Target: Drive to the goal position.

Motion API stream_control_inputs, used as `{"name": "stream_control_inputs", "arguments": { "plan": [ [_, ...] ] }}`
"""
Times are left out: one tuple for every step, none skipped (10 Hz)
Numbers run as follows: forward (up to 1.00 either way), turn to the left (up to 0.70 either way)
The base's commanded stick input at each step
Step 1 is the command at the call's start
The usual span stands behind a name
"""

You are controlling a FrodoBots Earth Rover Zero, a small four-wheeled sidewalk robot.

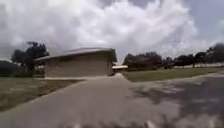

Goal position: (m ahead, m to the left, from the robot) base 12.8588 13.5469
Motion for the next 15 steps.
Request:
{"name": "stream_control_inputs", "arguments": {
  "plan": [
    [0.85,0.0],
    [0.85,0.0],
    [0.85,0.0],
    [0.85,0.0],
    [0.85,0.0],
    [0.85,0.0],
    [0.85,0.0],
    [0.85,0.0],
    [0.85,0.0],
    [0.85,0.0],
    [0.85,0.0],
    [0.85,0.0],
    [0.85,0.0],
    [0.85,0.0],
    [0.85,0.0]
  ]
}}
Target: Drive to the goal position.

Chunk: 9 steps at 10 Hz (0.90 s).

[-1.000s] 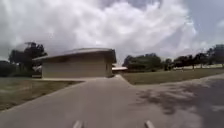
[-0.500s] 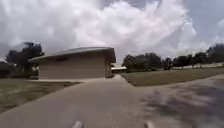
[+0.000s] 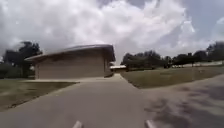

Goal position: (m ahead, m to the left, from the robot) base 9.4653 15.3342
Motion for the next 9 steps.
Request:
{"name": "stream_control_inputs", "arguments": {
  "plan": [
    [0.85,0.0],
    [0.85,0.0],
    [0.85,0.0],
    [0.85,0.0],
    [0.85,0.0],
    [0.85,0.0],
    [0.85,0.0],
    [0.85,0.0],
    [0.85,0.0]
  ]
}}
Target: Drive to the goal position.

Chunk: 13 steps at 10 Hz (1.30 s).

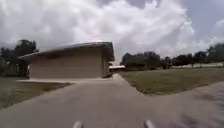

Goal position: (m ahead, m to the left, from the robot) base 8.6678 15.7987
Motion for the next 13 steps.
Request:
{"name": "stream_control_inputs", "arguments": {
  "plan": [
    [0.85,0.0],
    [0.85,0.0],
    [0.85,0.0],
    [0.85,0.0],
    [0.85,0.0],
    [0.85,0.0],
    [0.85,0.0],
    [0.85,0.0],
    [0.85,0.0],
    [0.85,0.0],
    [0.85,0.0],
    [0.85,0.0],
    [0.85,0.0]
  ]
}}
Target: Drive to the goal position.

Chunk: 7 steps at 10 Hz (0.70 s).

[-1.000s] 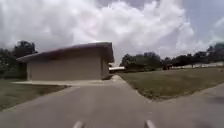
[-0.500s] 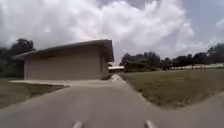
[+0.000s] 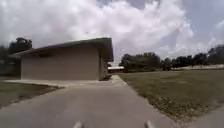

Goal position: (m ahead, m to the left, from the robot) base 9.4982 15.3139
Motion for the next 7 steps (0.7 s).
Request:
{"name": "stream_control_inputs", "arguments": {
  "plan": [
    [0.85,0.0],
    [0.85,0.0],
    [0.85,0.0],
    [0.85,0.0],
    [0.85,0.0],
    [0.85,0.0],
    [0.85,0.0]
  ]
}}
